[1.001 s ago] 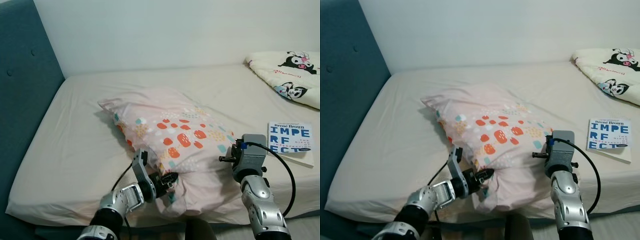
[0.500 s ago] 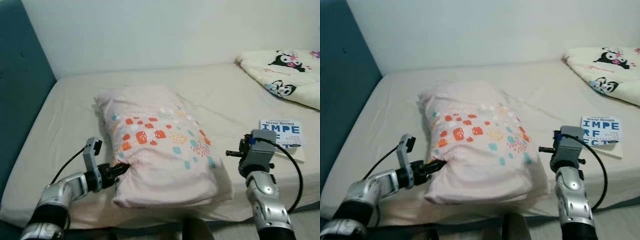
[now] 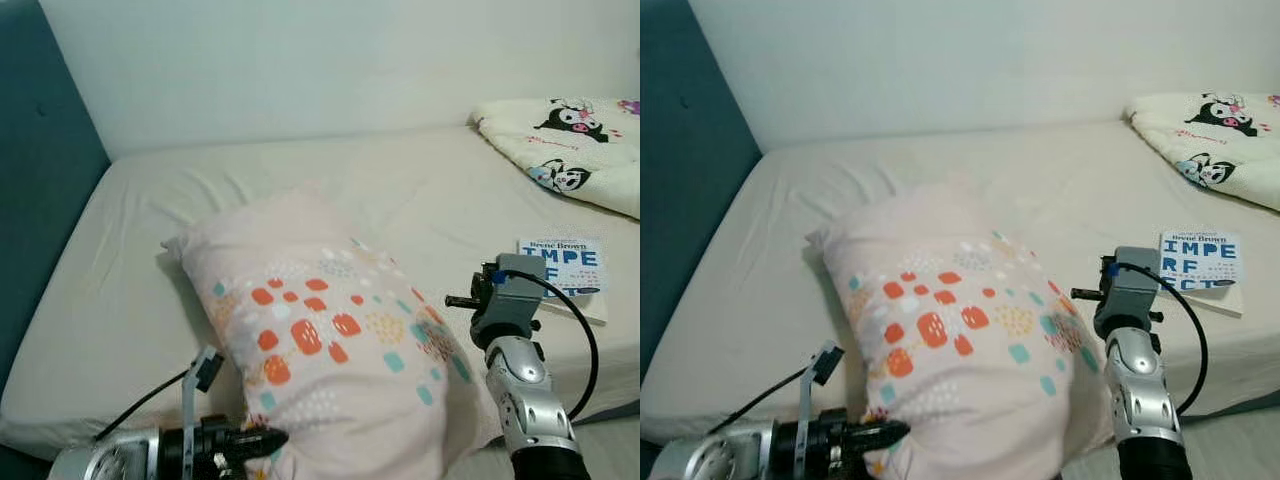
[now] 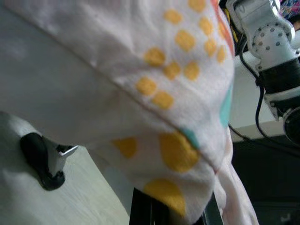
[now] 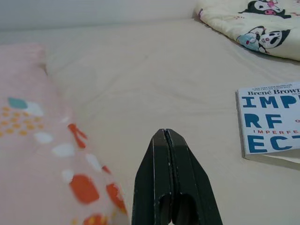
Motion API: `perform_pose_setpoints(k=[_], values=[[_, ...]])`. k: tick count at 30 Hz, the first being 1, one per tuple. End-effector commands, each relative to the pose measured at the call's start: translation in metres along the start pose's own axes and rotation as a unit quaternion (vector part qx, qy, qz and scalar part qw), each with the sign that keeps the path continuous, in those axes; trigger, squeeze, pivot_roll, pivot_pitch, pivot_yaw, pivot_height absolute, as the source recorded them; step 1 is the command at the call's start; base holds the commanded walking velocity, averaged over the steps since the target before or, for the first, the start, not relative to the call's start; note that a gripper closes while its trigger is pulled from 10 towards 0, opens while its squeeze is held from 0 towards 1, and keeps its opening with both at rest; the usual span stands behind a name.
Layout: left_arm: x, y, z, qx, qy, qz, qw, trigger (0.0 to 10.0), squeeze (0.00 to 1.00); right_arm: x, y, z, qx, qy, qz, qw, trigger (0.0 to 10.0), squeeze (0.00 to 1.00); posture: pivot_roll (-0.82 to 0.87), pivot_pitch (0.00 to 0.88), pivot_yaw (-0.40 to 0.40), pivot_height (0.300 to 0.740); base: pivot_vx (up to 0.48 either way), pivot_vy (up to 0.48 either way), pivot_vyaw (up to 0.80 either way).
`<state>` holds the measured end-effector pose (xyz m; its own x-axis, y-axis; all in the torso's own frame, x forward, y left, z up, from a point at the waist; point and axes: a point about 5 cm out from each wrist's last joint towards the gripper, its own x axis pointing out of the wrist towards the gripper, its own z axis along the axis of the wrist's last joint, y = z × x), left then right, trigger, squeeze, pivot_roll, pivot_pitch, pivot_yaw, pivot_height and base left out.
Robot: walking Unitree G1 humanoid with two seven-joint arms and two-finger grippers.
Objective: Clean up the room
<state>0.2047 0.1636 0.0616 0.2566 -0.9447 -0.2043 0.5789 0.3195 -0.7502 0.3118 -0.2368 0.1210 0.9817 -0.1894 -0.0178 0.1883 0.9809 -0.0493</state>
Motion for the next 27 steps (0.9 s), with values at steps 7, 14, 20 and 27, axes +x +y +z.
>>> perform_pose_setpoints(k=[7,14,20,27], values=[[-0.009,0.046,0.021,0.162,-0.001,0.244,0.956,10.0,1.00,0.004,0.003,-0.011,-0.004,0.043,0.006,0.999,10.0,0.00,-0.04,0.058,-0.033,0.584,0.000,0.000,0.00],[-0.025,0.060,0.052,0.178,-0.076,0.337,0.921,10.0,1.00,0.001,0.003,-0.023,0.001,0.077,0.016,0.997,10.0,1.00,-0.04,0.061,-0.035,0.584,0.000,0.000,0.00],[-0.055,0.048,0.064,0.137,-0.135,0.290,0.938,10.0,1.00,-0.008,0.014,-0.038,0.062,0.142,0.082,0.985,10.0,1.00,-0.04,0.062,-0.032,0.584,0.000,0.000,0.00],[-0.073,0.034,0.063,0.103,-0.189,0.248,0.945,10.0,1.00,-0.012,0.023,-0.048,0.087,0.179,0.120,0.973,10.0,1.00,-0.03,0.058,-0.037,0.584,0.000,0.000,0.00]])
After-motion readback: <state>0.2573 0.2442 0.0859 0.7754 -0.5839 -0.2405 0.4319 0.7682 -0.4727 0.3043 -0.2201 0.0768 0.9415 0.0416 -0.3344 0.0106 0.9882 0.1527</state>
